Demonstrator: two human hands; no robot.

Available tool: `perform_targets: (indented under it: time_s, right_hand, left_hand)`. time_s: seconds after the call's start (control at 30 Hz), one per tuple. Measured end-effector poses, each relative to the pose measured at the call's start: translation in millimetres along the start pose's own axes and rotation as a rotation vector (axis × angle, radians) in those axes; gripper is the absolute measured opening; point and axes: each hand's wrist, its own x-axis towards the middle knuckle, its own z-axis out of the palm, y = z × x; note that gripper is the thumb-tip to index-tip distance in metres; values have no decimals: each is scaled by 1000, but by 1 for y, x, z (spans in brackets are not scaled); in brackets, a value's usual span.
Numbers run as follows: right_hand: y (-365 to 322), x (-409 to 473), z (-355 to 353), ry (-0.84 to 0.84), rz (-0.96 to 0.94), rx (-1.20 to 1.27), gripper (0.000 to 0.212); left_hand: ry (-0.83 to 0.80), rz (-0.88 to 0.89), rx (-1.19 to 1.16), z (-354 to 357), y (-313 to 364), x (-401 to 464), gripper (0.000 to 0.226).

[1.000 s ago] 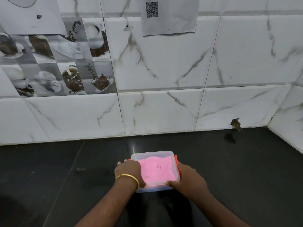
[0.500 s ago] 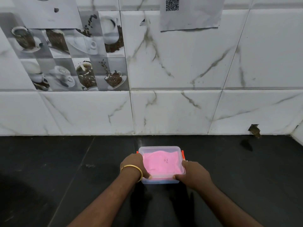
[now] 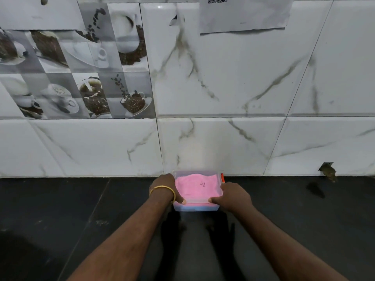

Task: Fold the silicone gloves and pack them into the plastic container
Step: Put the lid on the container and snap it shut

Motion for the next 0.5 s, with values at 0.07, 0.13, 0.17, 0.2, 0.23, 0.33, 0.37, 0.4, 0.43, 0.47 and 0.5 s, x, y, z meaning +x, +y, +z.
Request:
perform_targets:
  time_s: [0.07, 0.13, 0.17, 0.2, 0.23, 0.33, 0.37, 0.4, 0.43, 0.47, 0.5]
  right_hand:
    - [0, 12, 0, 12, -3, 1, 62]
    - [-1, 21, 1, 26, 3, 2, 60]
    - [-1, 25, 0, 33, 3, -1, 60]
    - [-1, 29, 1, 39, 1, -6, 60]
    - [-2, 32, 1, 40, 0, -10, 60]
    - [-2, 39, 1, 40, -12, -18, 62]
    - [-2, 40, 1, 36, -7, -21, 62]
    - [-1, 42, 2, 40, -3, -17, 61]
    - [-1, 41, 2, 34, 1, -18, 61]
    - [-1, 41, 2, 32, 5, -20, 61]
    - [-1, 40, 2, 28, 11, -17, 62]
  left_hand:
    - [3, 1, -4, -3, 1, 13, 92]
    - [5, -1, -8, -5, 1, 24, 91]
    - [7, -4, -9, -6, 2, 27, 91]
    - [7, -8, -10, -6, 2, 31, 92]
    - [10, -13, -6, -6, 3, 34, 93]
    - [17, -8, 16, -6, 4, 39, 90]
    - [19, -12, 25, -6, 5, 40, 89]
    - [27, -10, 27, -5, 5, 42, 88]
    - [22, -9, 31, -4, 5, 42, 88]
    - [21, -7, 33, -4, 5, 42, 88]
    - [23, -6, 33, -3, 4, 42, 88]
